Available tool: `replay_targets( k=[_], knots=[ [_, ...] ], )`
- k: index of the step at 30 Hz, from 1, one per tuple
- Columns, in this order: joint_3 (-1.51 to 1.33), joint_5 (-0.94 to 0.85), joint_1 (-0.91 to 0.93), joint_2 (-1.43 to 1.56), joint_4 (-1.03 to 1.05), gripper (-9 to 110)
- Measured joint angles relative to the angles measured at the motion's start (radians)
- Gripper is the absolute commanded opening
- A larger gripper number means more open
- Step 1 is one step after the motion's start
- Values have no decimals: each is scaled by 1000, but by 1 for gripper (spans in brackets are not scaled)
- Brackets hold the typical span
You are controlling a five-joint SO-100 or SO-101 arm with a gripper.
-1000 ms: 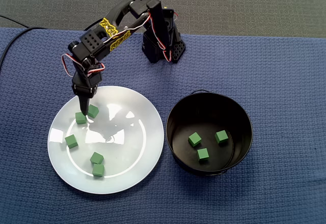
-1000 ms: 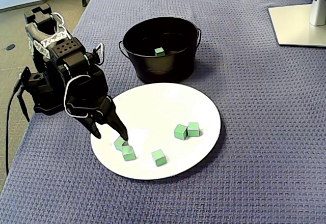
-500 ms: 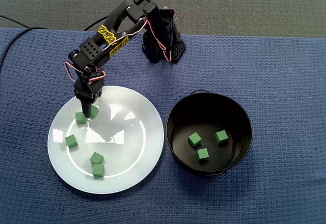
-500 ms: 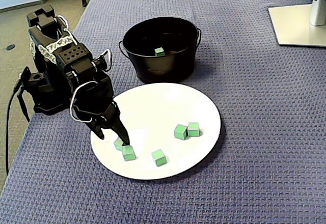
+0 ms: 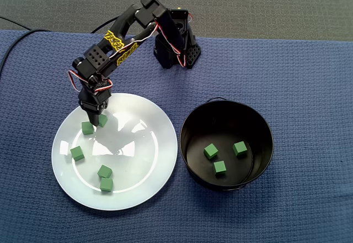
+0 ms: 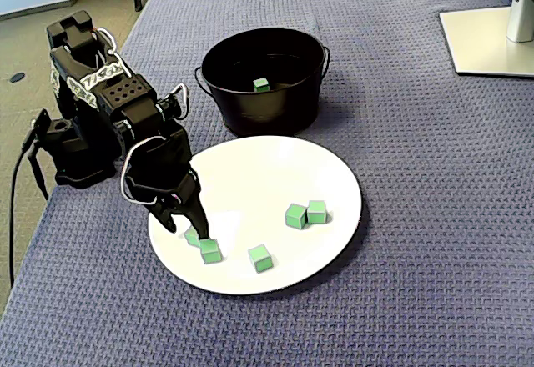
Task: Pick up the items on the white plate and put them in the black container.
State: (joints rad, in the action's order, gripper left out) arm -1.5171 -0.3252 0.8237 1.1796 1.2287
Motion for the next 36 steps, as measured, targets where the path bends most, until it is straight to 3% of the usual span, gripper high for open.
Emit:
replay_targets(
  k=[10, 21, 30, 36],
  knots=[
    [3, -9, 0, 0, -8, 0],
    [2, -23, 0, 28, -43, 0],
    [117, 2, 20, 393, -86, 0],
    [156, 18, -160, 663, -238, 0]
  ],
)
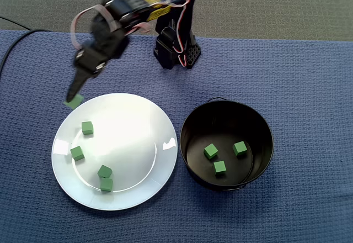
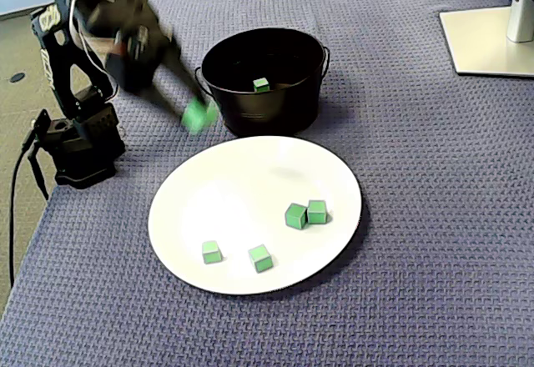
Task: Pick up the items on the white plate and put them in the black container.
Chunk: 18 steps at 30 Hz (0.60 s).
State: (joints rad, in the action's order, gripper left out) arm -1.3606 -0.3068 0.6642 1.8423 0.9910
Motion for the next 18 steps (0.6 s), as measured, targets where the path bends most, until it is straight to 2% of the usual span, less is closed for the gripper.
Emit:
replay_targets(
  k=[7, 14, 18],
  knots=[
    [-44, -25, -390, 175, -184, 0],
    [-291, -31, -805, 282, -311, 0],
    [-471, -23, -976, 299, -359, 0]
  ],
)
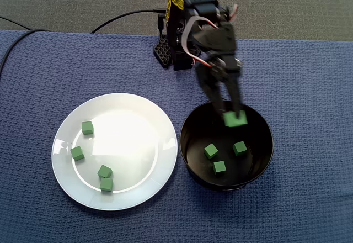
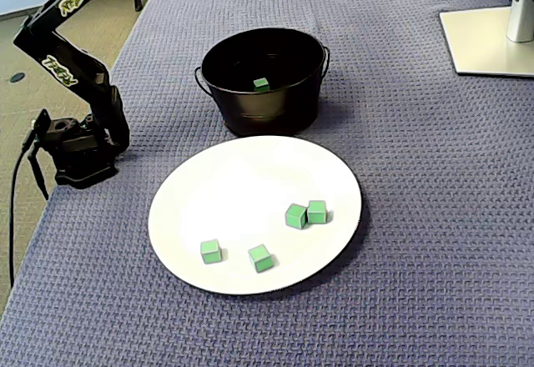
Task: Pick up the items on the white plate and put them in the black container.
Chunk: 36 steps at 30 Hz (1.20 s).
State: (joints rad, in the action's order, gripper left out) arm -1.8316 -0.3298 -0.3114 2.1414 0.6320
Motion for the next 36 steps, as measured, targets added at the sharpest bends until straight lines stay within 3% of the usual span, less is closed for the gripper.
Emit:
replay_targets(
  k=[10, 13, 19, 24, 29, 36],
  knots=[
    [-396, -25, -95, -109, -215, 1],
    [-456, -43, -95, -140, -249, 26],
    [-471, -29, -54, -141, -236, 32],
    [-365, -44, -15, -69, -55, 33],
    [-66, -112, 89, -26, 207, 29],
    [403, -138, 483, -86, 581, 28]
  ],
)
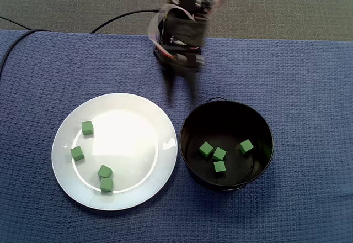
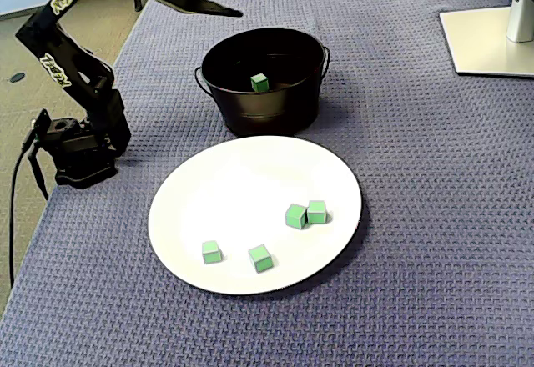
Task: Pick up the items on the white plate and put them in the black container.
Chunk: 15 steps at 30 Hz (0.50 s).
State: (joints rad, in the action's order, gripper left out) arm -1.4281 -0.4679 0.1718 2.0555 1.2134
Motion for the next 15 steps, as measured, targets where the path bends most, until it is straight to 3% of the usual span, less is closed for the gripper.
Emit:
replay_targets(
  k=[8, 15],
  knots=[
    [15, 77, 554, -222, 80, 30],
    [121, 222, 706, -515, 163, 28]
  ],
)
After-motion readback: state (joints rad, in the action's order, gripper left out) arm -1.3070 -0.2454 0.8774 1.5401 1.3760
